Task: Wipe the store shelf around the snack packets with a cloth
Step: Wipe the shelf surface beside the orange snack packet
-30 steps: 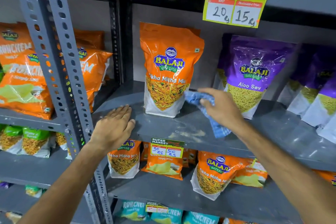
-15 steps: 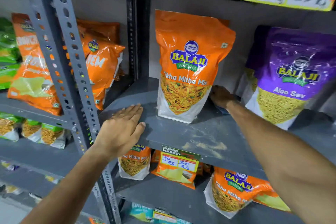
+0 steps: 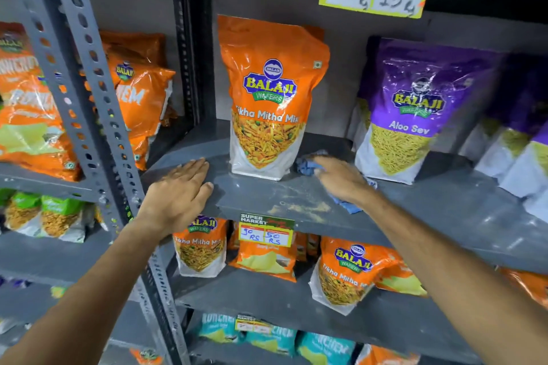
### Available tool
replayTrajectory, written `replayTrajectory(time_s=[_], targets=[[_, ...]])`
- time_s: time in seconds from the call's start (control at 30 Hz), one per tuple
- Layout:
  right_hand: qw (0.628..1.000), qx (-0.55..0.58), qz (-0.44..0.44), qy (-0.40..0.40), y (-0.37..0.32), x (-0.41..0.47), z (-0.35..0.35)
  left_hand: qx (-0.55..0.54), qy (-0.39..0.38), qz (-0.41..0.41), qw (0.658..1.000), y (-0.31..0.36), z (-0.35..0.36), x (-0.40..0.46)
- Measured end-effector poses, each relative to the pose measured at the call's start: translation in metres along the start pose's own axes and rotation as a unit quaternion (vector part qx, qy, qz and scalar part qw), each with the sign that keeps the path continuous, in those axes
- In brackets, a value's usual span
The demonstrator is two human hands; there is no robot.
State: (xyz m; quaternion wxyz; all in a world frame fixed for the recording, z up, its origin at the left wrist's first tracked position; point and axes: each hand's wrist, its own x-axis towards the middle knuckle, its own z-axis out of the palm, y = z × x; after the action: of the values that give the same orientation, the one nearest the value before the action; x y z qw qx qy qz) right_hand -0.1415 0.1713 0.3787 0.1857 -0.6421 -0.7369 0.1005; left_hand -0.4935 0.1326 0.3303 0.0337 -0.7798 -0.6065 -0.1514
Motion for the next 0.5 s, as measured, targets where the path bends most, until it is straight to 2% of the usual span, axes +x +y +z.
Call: replayTrajectory(time_s=[0.1, 0.17, 0.27, 0.33, 0.4, 0.5], targets=[[0.997, 0.048, -0.062, -0.026, 0.009, -0.031, 0.003, 0.001, 0.0, -0.006, 1.0, 0.001, 0.0, 0.0], [0.985, 0.133, -0.097, -0.05, 0.02, -0.04, 0.002, -0.001, -0.001, -0.008, 1.0, 0.002, -0.001, 0.0], [0.963, 0.257, -0.077, -0.015, 0.02, -0.04, -0.008, -0.007, -0.007, -0.011, 1.0, 0.002, -0.002, -0.001], [0.977, 0.206, -0.048, 0.006, 0.019, -0.034, -0.004, -0.011, -0.009, -0.011, 1.0, 0.0, -0.002, -0.001], [0.99, 0.133, -0.05, -0.017, 0.015, -0.034, 0.005, -0.015, -0.01, -0.008, 1.0, -0.001, -0.001, -0.001], [0.979, 0.16, -0.103, -0.067, 0.004, -0.048, 0.006, -0.02, -0.014, -0.007, 1.0, -0.001, -0.003, -0.001]])
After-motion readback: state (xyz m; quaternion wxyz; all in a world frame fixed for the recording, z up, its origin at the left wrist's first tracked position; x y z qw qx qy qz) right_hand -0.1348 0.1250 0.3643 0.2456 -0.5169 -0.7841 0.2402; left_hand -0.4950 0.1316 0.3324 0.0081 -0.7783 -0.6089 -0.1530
